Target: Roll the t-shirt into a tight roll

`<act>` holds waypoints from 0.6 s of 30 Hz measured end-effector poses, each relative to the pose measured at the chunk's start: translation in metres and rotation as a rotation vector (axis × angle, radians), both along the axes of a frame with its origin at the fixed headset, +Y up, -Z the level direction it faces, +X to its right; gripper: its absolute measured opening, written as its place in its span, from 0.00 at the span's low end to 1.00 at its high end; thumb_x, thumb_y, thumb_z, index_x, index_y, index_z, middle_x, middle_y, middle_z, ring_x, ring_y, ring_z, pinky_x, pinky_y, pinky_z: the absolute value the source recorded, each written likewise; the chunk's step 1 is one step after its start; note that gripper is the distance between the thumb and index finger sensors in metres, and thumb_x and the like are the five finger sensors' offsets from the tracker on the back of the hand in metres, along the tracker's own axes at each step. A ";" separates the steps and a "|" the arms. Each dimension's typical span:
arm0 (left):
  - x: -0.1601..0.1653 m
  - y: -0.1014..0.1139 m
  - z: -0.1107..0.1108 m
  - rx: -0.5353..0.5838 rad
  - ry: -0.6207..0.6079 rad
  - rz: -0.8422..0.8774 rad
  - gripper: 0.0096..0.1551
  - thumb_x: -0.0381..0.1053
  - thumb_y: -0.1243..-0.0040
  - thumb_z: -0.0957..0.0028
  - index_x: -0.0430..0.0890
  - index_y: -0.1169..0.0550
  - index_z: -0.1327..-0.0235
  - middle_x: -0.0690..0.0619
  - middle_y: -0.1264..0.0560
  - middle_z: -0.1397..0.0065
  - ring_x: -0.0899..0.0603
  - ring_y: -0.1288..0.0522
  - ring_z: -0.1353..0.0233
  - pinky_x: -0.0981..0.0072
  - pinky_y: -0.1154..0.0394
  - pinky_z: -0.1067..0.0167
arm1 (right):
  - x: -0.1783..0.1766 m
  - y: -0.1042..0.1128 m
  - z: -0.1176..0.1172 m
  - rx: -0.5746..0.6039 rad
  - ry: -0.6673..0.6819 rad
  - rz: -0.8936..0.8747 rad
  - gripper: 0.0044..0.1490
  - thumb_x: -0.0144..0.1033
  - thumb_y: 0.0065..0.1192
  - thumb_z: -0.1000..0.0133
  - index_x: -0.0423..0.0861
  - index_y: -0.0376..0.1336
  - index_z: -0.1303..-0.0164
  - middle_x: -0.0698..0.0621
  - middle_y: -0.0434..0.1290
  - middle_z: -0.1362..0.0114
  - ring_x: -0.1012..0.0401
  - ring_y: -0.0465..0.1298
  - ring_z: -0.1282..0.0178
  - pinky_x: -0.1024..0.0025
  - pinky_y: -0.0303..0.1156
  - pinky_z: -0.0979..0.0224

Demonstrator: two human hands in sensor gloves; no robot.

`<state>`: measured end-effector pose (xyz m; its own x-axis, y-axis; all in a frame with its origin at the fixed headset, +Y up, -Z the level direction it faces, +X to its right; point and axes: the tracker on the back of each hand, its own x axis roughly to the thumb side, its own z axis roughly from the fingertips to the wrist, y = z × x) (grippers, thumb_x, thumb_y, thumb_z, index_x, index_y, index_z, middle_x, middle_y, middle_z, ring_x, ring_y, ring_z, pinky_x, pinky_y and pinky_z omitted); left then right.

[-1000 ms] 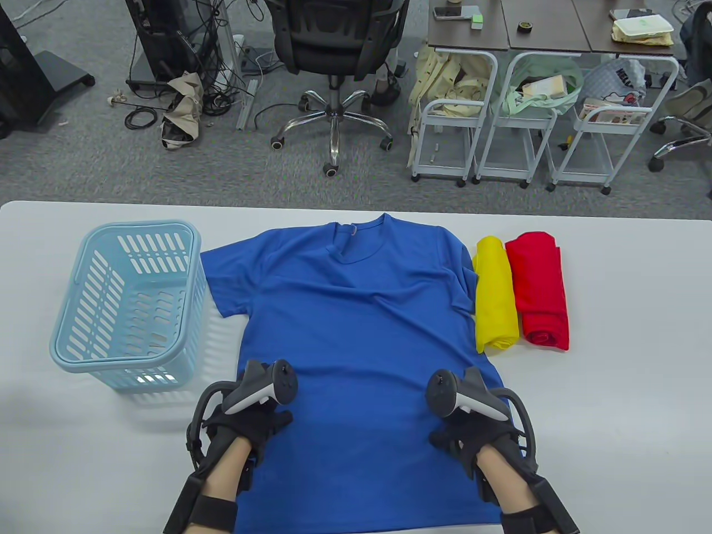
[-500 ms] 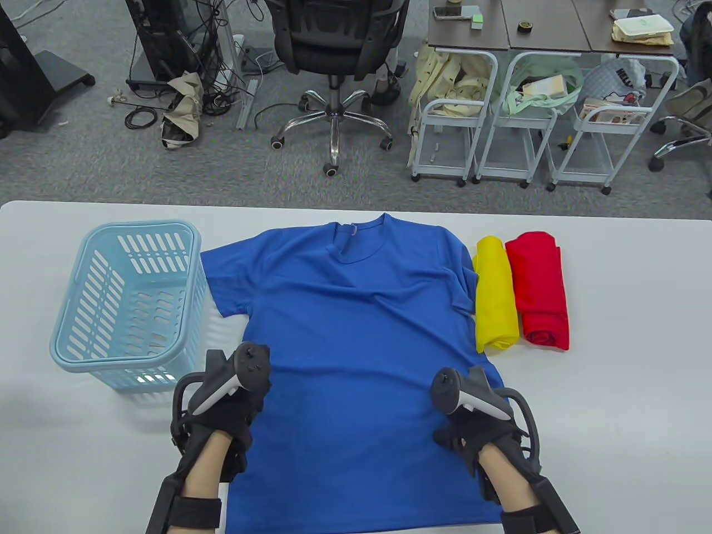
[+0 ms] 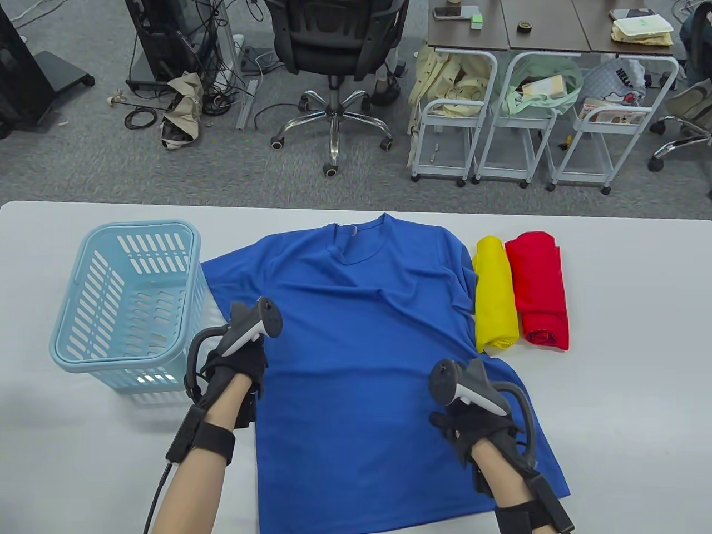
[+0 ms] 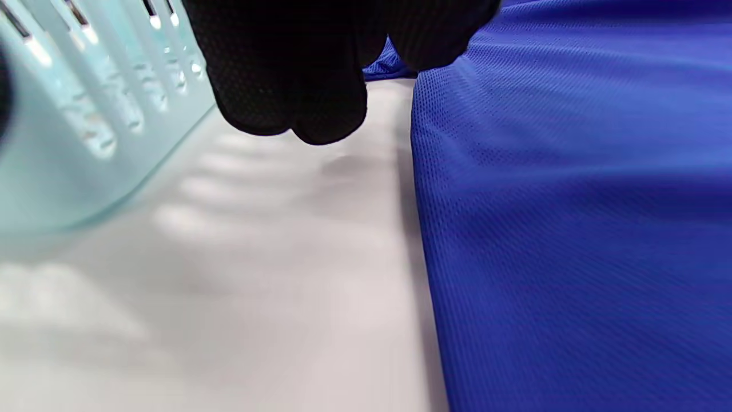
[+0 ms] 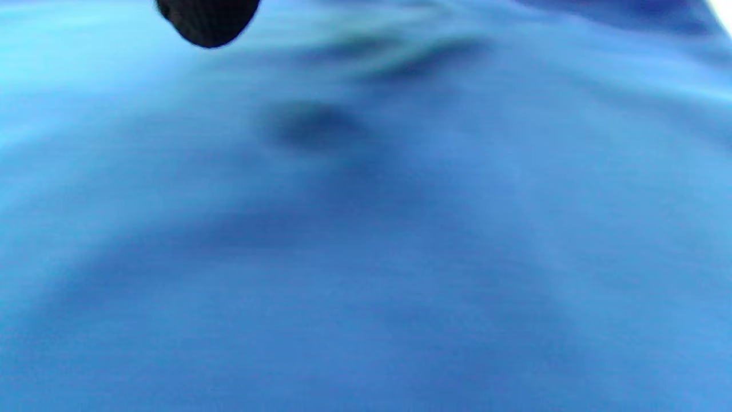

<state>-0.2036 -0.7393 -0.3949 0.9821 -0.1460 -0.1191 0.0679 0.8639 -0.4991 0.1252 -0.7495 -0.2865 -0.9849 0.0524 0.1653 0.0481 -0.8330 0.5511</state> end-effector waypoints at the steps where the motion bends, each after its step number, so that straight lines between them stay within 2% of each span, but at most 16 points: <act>1: 0.003 -0.003 -0.007 -0.009 -0.010 -0.049 0.41 0.44 0.50 0.36 0.58 0.56 0.17 0.39 0.41 0.15 0.42 0.22 0.29 0.55 0.20 0.34 | -0.014 -0.001 0.002 -0.019 0.064 -0.024 0.49 0.51 0.52 0.39 0.56 0.32 0.16 0.43 0.30 0.14 0.41 0.37 0.13 0.41 0.43 0.20; 3: 0.005 -0.011 -0.018 -0.055 -0.004 -0.122 0.42 0.44 0.49 0.36 0.59 0.57 0.18 0.39 0.42 0.15 0.43 0.22 0.29 0.56 0.19 0.34 | -0.034 -0.008 0.005 -0.064 0.132 -0.026 0.50 0.52 0.52 0.40 0.57 0.31 0.17 0.44 0.30 0.14 0.41 0.37 0.13 0.41 0.44 0.20; 5: 0.004 -0.017 -0.026 -0.079 0.012 -0.176 0.43 0.44 0.49 0.36 0.60 0.58 0.18 0.38 0.46 0.14 0.42 0.24 0.28 0.56 0.20 0.34 | -0.037 -0.018 0.003 -0.091 0.137 0.028 0.51 0.54 0.52 0.40 0.57 0.30 0.17 0.45 0.29 0.14 0.42 0.37 0.13 0.41 0.43 0.20; 6: 0.004 -0.019 -0.030 -0.080 0.006 -0.204 0.43 0.44 0.49 0.36 0.60 0.58 0.19 0.38 0.48 0.13 0.42 0.24 0.29 0.56 0.20 0.33 | -0.032 -0.025 0.001 -0.112 0.112 0.060 0.51 0.55 0.52 0.41 0.57 0.30 0.17 0.45 0.29 0.15 0.43 0.34 0.14 0.42 0.43 0.20; 7: 0.004 -0.021 -0.033 -0.080 -0.007 -0.221 0.43 0.44 0.49 0.36 0.62 0.58 0.19 0.41 0.51 0.12 0.42 0.24 0.29 0.56 0.21 0.33 | -0.029 -0.028 0.000 -0.126 0.102 0.064 0.52 0.56 0.50 0.41 0.59 0.26 0.20 0.47 0.25 0.16 0.45 0.29 0.15 0.42 0.41 0.19; 8: 0.005 -0.023 -0.038 -0.074 -0.027 -0.253 0.42 0.44 0.48 0.37 0.62 0.56 0.19 0.46 0.51 0.11 0.42 0.24 0.29 0.56 0.21 0.33 | -0.023 -0.028 -0.003 -0.130 0.087 0.013 0.52 0.56 0.49 0.40 0.59 0.26 0.20 0.48 0.23 0.16 0.46 0.28 0.15 0.42 0.39 0.19; 9: 0.005 -0.026 -0.041 -0.071 -0.052 -0.274 0.40 0.44 0.48 0.37 0.63 0.53 0.19 0.49 0.50 0.11 0.43 0.24 0.29 0.57 0.22 0.33 | -0.018 -0.028 -0.004 -0.127 0.053 0.013 0.52 0.56 0.51 0.40 0.59 0.27 0.19 0.48 0.25 0.16 0.46 0.28 0.15 0.41 0.39 0.19; 11: 0.007 -0.028 -0.046 -0.048 -0.083 -0.302 0.39 0.45 0.48 0.37 0.64 0.53 0.20 0.52 0.50 0.11 0.44 0.24 0.29 0.56 0.23 0.33 | -0.011 -0.026 -0.007 -0.103 0.033 0.059 0.51 0.56 0.50 0.40 0.59 0.28 0.19 0.48 0.26 0.15 0.45 0.31 0.14 0.41 0.40 0.19; 15: 0.012 -0.028 -0.056 -0.026 -0.111 -0.272 0.38 0.46 0.48 0.37 0.64 0.51 0.20 0.52 0.48 0.11 0.42 0.24 0.29 0.53 0.25 0.31 | -0.005 -0.026 -0.013 -0.112 -0.010 0.050 0.50 0.54 0.50 0.39 0.58 0.28 0.19 0.48 0.26 0.15 0.44 0.31 0.14 0.41 0.40 0.20; 18: 0.013 -0.027 -0.060 -0.022 -0.132 -0.267 0.40 0.48 0.48 0.37 0.64 0.53 0.18 0.48 0.50 0.10 0.42 0.25 0.28 0.50 0.27 0.29 | -0.014 -0.018 -0.013 -0.057 -0.018 0.113 0.49 0.52 0.52 0.39 0.55 0.32 0.17 0.42 0.31 0.14 0.41 0.37 0.14 0.41 0.42 0.20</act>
<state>-0.1903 -0.7663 -0.4551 0.9153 -0.4025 0.0129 0.3568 0.7956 -0.4896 0.1108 -0.7671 -0.2994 -0.9878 -0.0506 0.1476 0.1300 -0.7900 0.5992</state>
